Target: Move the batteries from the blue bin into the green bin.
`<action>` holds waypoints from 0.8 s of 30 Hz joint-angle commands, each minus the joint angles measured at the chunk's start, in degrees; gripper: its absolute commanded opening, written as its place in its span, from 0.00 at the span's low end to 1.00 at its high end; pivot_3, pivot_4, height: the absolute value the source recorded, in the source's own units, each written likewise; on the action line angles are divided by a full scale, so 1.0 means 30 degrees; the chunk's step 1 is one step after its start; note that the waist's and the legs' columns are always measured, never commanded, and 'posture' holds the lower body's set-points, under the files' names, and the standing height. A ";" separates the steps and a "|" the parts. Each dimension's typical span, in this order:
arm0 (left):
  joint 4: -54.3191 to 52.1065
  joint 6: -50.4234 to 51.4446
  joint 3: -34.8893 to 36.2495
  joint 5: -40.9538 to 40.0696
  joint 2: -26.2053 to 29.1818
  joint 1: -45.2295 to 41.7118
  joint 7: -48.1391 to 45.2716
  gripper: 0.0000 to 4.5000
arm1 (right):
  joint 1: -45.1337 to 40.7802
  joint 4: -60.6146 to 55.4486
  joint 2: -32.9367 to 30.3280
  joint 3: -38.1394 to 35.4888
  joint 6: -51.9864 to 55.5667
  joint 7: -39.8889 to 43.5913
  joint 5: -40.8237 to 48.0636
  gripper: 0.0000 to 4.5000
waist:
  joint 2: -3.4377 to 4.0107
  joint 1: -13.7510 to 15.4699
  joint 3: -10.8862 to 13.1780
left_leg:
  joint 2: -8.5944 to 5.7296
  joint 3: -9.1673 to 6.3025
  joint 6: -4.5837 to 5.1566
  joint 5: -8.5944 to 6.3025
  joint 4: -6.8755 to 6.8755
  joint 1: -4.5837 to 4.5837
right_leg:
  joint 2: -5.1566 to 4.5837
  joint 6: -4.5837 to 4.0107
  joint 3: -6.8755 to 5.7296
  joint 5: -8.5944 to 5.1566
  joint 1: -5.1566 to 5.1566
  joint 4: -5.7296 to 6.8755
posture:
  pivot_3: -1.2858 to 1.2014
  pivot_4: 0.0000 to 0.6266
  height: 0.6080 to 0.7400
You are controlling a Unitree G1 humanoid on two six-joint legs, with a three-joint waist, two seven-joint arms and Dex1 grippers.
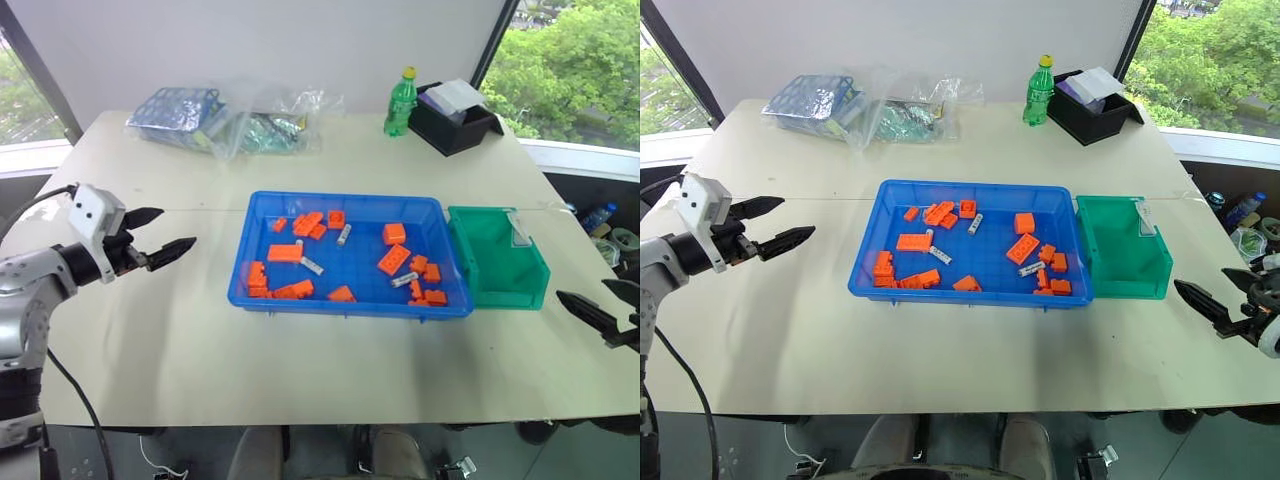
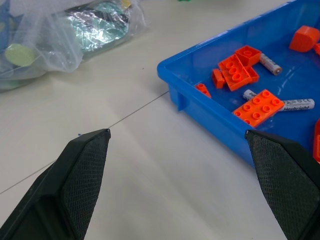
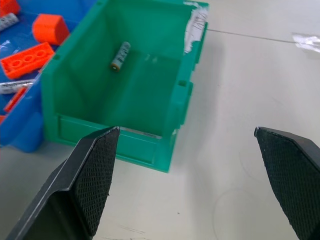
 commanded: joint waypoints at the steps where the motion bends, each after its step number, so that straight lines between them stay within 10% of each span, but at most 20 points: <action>1: -0.0080 -0.0136 0.0216 -0.0284 0.0098 -0.0438 -0.0139 1.00 | -0.0050 -0.0604 0.0024 -0.0796 0.0030 -0.0153 0.0317 0.99 | 0.0003 -0.0001 0.0002 | 0.0001 0.0000 0.0000 0.0000 0.0001 0.0000 | 0.0000 0.0000 0.0000 0.0000 0.0001 -0.0006 | 0.52 0.24 0.87; 18: -0.1747 0.0836 -0.0179 -0.0630 -0.0545 -0.0151 0.0337 1.00 | -0.1955 -0.0628 -0.1952 0.0478 0.1376 0.0770 0.0815 0.99 | 0.0008 -0.0016 0.0006 | 0.0020 0.0044 0.0001 0.0001 -0.0006 0.0004 | 0.0016 0.0000 0.0006 0.0004 0.0006 -0.0057 | 0.52 0.24 0.87; 24: -0.3468 0.2174 -0.0801 -0.1744 0.0130 -0.0675 -0.0968 1.00 | -0.7950 -0.1311 -0.2583 0.5891 0.1975 0.0959 0.1522 0.99 | 0.0008 -0.0220 0.0025 | 0.0036 0.0085 0.0002 0.0001 0.0015 -0.0007 | 0.0006 0.0000 0.0005 0.0003 -0.0029 -0.0082 | 0.52 0.24 0.87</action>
